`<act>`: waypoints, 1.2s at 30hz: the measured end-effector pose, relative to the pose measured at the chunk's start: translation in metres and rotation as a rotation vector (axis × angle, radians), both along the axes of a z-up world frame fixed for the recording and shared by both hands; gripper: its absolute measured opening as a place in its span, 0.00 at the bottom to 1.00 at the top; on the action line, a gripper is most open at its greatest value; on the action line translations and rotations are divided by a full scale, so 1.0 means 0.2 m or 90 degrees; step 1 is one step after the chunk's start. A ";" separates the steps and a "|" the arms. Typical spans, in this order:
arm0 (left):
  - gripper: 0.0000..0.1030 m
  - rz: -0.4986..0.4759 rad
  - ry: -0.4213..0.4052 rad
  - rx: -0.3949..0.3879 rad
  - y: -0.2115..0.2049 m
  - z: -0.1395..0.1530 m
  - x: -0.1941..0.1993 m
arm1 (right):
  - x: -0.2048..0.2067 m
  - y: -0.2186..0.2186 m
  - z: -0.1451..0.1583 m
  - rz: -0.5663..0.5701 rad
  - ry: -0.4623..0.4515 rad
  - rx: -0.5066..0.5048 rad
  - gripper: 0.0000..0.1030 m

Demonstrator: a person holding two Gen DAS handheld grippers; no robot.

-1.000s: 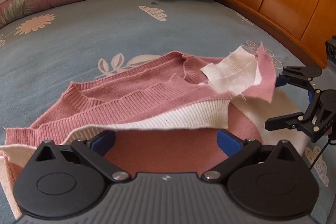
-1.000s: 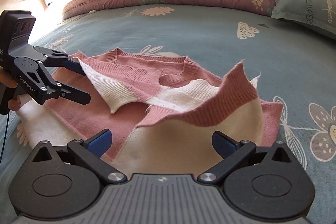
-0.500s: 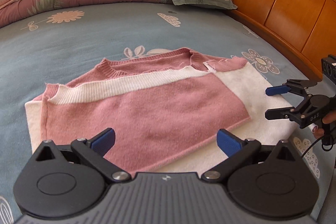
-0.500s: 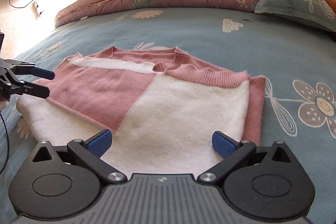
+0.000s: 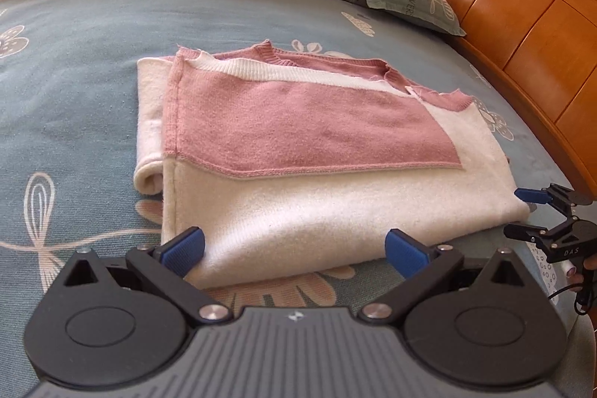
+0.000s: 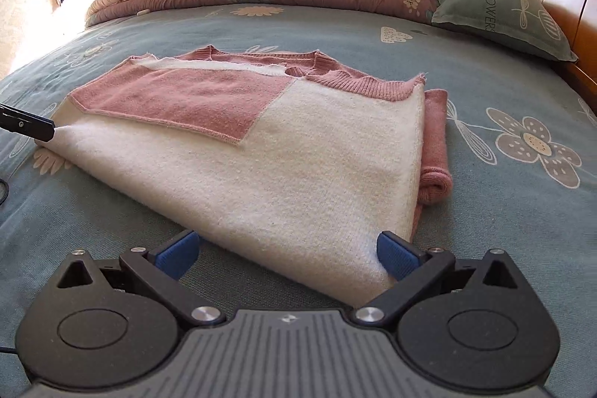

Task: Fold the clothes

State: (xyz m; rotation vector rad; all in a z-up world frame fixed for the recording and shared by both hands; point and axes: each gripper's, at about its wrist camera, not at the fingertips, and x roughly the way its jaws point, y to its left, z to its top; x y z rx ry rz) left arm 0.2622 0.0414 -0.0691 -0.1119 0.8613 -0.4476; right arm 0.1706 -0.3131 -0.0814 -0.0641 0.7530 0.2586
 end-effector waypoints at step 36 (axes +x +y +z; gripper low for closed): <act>0.99 -0.020 0.149 -0.235 0.03 -0.03 0.19 | 0.11 0.03 0.12 0.028 0.041 0.319 1.00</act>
